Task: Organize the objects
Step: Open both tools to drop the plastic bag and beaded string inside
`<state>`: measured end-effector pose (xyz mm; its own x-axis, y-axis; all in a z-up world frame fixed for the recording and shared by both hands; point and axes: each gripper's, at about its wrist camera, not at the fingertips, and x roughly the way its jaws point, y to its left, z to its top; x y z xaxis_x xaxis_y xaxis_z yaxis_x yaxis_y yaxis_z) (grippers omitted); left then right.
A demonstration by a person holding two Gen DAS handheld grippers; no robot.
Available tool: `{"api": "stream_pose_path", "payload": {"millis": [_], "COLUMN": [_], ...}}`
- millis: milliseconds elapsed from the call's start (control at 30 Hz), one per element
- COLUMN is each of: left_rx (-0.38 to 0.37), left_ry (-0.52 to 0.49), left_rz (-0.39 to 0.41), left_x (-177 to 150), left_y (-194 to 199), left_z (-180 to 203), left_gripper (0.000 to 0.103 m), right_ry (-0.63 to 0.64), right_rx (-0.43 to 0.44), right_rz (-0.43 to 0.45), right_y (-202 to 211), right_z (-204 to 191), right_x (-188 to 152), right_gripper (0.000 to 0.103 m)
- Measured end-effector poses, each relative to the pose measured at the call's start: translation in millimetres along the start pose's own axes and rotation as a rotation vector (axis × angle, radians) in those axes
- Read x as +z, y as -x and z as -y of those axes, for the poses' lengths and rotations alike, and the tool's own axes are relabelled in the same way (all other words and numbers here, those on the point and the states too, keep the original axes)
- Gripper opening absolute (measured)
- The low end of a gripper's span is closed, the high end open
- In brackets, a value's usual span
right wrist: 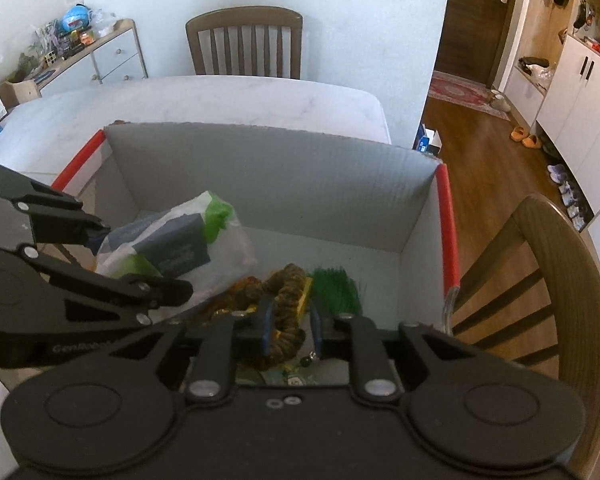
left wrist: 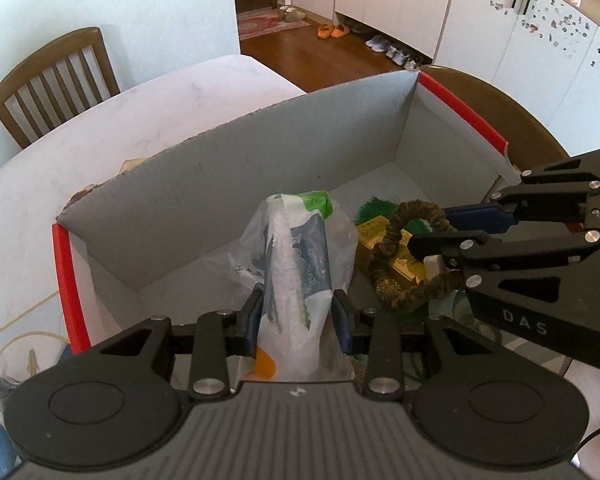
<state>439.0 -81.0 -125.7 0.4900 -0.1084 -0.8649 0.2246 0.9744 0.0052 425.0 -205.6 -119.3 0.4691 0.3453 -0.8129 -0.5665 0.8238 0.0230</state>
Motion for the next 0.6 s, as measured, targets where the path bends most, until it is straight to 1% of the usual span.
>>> {"api": "stream_pose_path", "payload": {"millis": [67, 100, 133, 200, 300, 500, 600], "left_rx": [-0.008, -0.011, -0.014, -0.015, -0.011, -0.017, -0.025], "left_ry": [0.004, 0.007, 0.010, 0.008, 0.002, 0.010, 0.013], "left_rz": [0.002, 0.003, 0.005, 0.015, 0.026, 0.058, 0.074], "left_x": [-1, -1, -1, -4, -5, -7, -9], "left_y": [1, 2, 2, 6, 10, 21, 29], "left_z": [-1, -1, -1, -1, -1, -2, -3], "left_gripper": [0.039, 0.042, 0.048, 0.055, 0.061, 0.068, 0.068], "right_ry": [0.000, -0.001, -0.002, -0.003, -0.008, -0.035, -0.048], "right_rx": [0.000, 0.002, 0.004, 0.008, 0.004, 0.007, 0.014], "right_rz": [0.000, 0.001, 0.002, 0.008, 0.015, 0.045, 0.063], "right_y": [2, 3, 4, 8, 13, 29, 39], "right_z": [0, 0, -1, -1, -1, 1, 1], "right_x": [-1, -1, -1, -2, -4, -7, -9], "right_gripper": [0.022, 0.025, 0.029, 0.033, 0.036, 0.046, 0.051]}}
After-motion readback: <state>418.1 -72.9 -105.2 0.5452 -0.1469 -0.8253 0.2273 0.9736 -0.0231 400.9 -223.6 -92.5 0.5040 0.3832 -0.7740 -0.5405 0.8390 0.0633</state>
